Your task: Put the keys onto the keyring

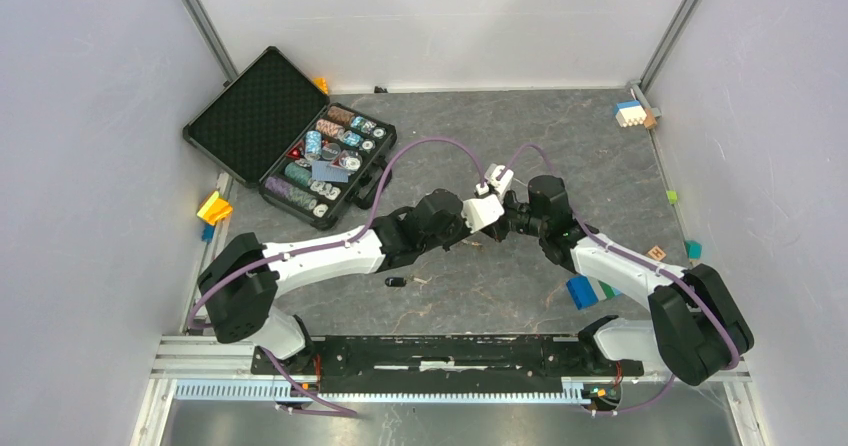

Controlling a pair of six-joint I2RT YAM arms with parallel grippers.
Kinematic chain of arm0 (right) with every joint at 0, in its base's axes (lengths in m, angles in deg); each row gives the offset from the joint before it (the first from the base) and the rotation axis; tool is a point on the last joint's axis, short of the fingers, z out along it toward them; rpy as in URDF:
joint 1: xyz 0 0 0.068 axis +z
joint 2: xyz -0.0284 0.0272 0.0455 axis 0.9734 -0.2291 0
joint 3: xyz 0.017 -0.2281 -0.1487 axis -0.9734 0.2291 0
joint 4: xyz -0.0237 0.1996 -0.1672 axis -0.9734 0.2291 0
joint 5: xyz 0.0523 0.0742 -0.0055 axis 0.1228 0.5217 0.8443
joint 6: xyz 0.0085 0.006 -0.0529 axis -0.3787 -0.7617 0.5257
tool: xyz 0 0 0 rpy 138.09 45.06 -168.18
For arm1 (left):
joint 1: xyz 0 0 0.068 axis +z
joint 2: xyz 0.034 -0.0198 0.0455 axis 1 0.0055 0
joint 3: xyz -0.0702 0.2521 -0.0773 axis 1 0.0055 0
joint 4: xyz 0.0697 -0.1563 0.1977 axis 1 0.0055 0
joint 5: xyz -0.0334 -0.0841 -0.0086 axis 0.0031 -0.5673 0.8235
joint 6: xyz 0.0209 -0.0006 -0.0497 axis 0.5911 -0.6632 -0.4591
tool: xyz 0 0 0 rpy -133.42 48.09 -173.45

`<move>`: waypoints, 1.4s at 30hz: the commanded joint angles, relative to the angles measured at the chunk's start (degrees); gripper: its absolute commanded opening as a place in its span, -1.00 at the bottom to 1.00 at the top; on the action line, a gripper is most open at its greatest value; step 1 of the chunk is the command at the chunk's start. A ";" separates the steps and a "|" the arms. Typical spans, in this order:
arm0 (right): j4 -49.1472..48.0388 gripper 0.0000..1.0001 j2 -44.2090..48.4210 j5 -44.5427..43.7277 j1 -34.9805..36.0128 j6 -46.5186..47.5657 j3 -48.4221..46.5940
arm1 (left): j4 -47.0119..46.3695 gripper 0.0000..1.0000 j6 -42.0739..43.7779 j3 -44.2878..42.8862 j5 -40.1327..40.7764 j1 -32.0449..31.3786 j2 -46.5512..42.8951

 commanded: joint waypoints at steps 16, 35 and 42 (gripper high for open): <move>-3.90 -1.00 1.53 8.90 2.19 3.92 1.64 | -16.19 -0.96 -3.46 5.55 7.06 4.57 -4.74; 4.89 -1.00 6.62 -2.62 1.39 17.51 -0.14 | 2.71 -0.88 -6.46 11.42 -23.40 17.08 -8.84; 7.74 -1.00 9.23 -12.15 5.02 26.70 2.73 | 9.64 -0.78 -6.15 7.87 -29.83 18.73 0.21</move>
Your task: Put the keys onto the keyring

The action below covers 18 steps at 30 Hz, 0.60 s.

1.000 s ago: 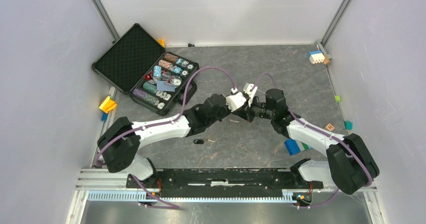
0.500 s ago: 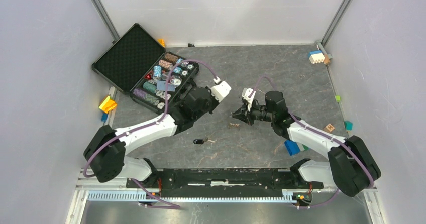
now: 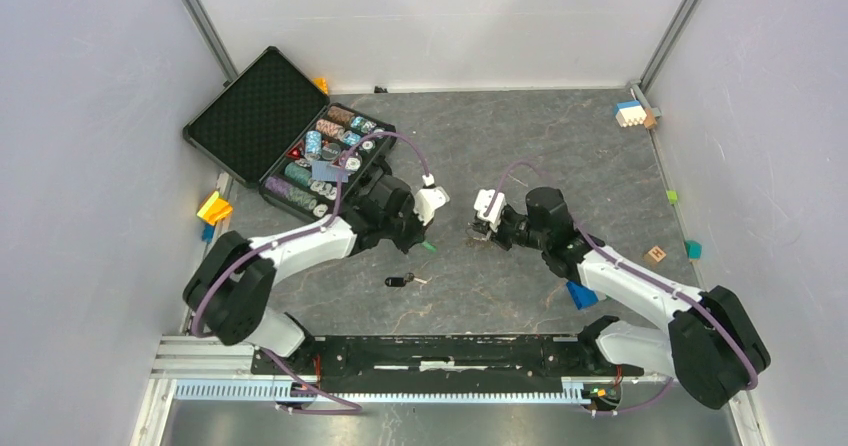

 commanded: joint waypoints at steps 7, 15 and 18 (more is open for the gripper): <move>1.49 -1.00 4.55 -7.76 2.12 9.64 2.66 | 7.52 -0.52 -3.14 -8.31 -10.95 1.40 11.06; 1.67 -1.00 3.93 -7.41 2.94 9.97 2.88 | 8.70 0.28 -4.84 -12.65 -14.39 3.51 11.29; 1.47 -1.00 3.53 -7.80 3.60 9.91 2.70 | 7.70 0.51 -5.64 -13.51 -16.29 3.95 9.13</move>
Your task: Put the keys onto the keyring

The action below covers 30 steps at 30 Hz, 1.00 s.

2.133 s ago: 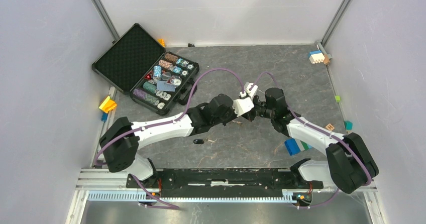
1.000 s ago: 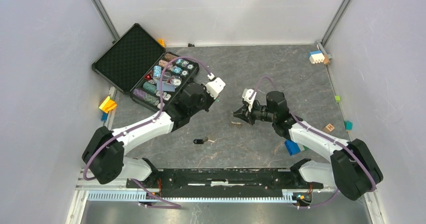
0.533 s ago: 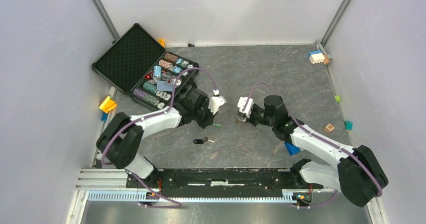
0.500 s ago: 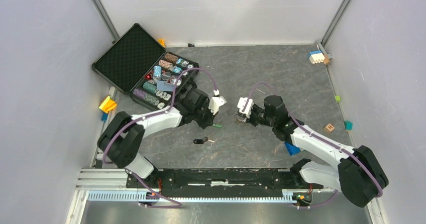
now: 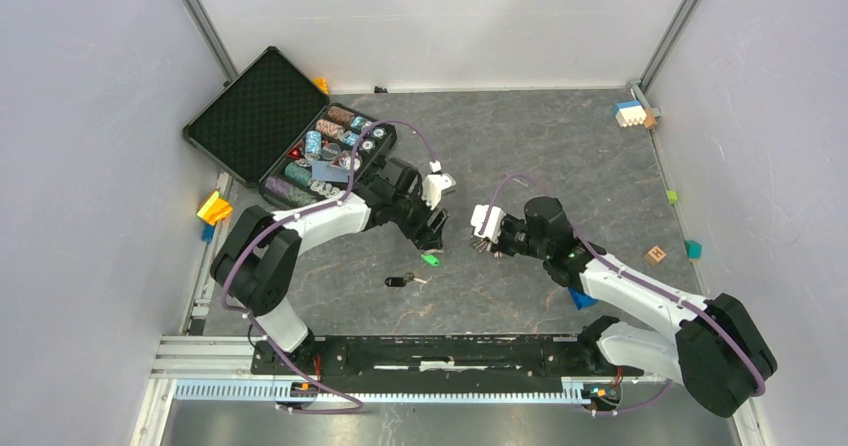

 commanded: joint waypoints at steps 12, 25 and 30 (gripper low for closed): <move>-1.46 -1.00 0.34 -1.79 2.84 -0.69 -0.79 | -10.24 0.48 -24.31 -6.88 -19.99 0.74 -1.82; -1.46 -1.00 0.49 -2.85 3.32 -1.15 -1.02 | -12.76 0.22 -40.67 -10.46 -20.81 0.64 5.86; -1.54 -1.00 0.28 -3.36 3.36 -1.24 -1.07 | -12.38 0.20 -42.05 -10.07 -21.57 0.65 6.31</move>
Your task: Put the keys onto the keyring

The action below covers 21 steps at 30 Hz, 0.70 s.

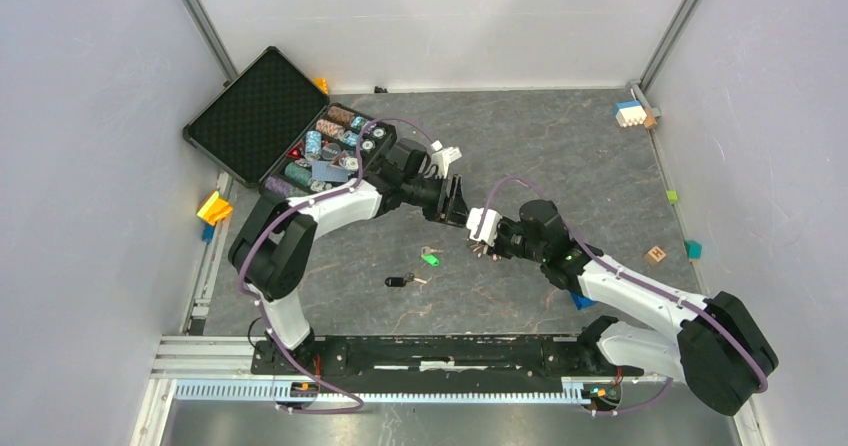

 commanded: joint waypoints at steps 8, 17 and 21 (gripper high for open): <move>-1.56 -1.00 0.15 -1.40 0.43 -0.83 -1.15 | -2.18 0.00 -7.70 -2.09 -4.20 -0.66 1.97; -1.56 -1.00 -0.20 -1.46 0.51 -0.89 -1.23 | -2.50 -0.16 -8.76 -2.62 -4.90 -1.25 2.53; -1.48 -1.00 -0.39 -1.52 0.56 -0.87 -1.30 | -3.39 -0.30 -9.57 -2.62 -5.36 -1.46 2.61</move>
